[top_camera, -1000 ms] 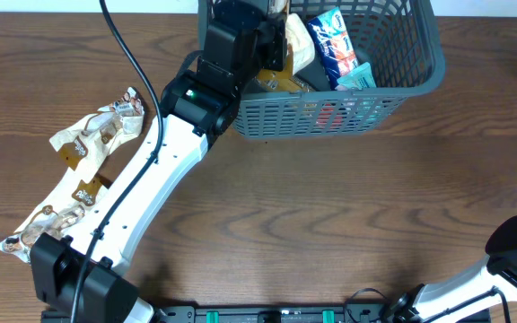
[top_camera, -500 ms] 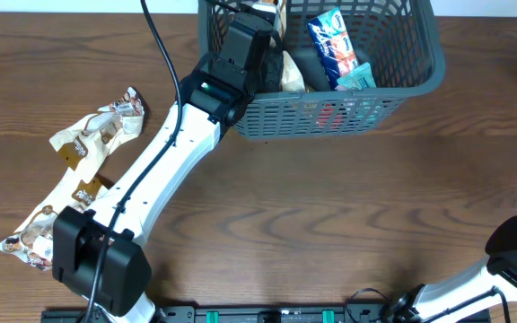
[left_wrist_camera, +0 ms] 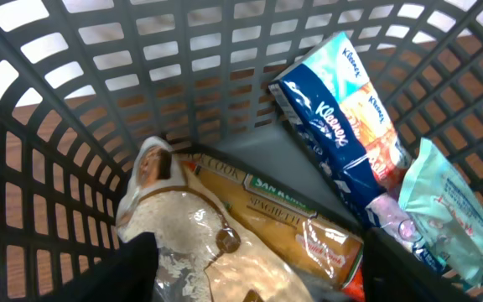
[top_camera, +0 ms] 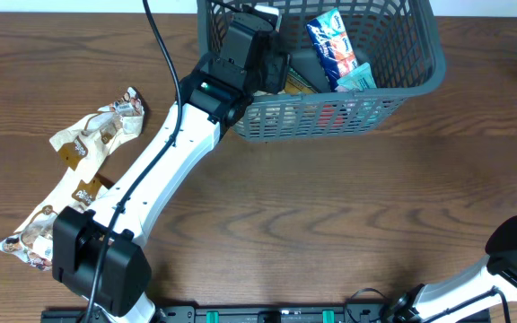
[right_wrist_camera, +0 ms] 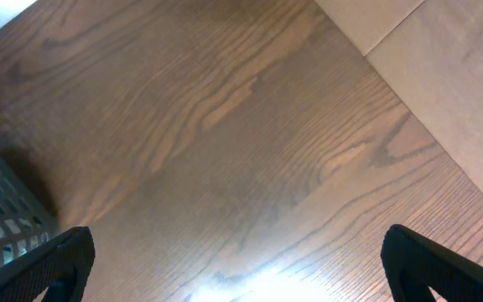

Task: Pack container
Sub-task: 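Lower the packet into the basket and open the left gripper, then withdraw the left gripper back over the remaining packets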

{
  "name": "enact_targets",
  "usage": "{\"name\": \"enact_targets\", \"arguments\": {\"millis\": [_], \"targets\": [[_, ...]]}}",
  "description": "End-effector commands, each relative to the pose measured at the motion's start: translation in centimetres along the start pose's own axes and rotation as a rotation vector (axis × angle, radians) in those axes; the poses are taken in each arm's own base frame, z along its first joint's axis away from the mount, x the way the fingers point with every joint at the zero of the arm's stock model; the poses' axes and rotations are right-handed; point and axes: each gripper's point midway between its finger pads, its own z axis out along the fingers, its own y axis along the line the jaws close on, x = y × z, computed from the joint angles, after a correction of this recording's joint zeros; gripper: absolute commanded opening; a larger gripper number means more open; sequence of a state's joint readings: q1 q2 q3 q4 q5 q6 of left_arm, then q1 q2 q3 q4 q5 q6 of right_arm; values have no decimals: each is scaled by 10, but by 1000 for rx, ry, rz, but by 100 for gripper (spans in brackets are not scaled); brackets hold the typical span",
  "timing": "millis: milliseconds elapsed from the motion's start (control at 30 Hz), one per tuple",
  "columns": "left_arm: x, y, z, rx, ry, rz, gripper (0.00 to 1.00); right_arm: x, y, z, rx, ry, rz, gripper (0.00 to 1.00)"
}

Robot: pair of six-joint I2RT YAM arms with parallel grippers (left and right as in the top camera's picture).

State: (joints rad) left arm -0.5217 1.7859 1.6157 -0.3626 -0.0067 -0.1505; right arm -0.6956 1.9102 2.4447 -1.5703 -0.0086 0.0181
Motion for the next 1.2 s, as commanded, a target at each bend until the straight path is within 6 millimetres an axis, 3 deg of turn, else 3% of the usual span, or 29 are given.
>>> {"name": "enact_targets", "arguments": {"millis": [0,333,467,633,900,1033,1167], "targets": [[-24,2,-16,-1,-63,22,68,1,0,2,-6,8,-1,99],[-81,31,-45,-46,-179,32,71,1,0,2,-6,8,-1,99],[-106,43,-66,-93,-222,68,72,1,0,3,-6,9,-1,99],[-128,81,-105,-294,-266,60,77,1,-1,2,-5,8,-1,99],[-121,160,-185,-564,-248,-20,89,1,-1,2,-5,8,-1,99],[-103,199,-227,-657,-206,-71,95,1,-1,2,-5,7,-1,99],[-81,232,-256,-733,-140,-118,95,1,-1,2,-5,7,-1,99]]}}
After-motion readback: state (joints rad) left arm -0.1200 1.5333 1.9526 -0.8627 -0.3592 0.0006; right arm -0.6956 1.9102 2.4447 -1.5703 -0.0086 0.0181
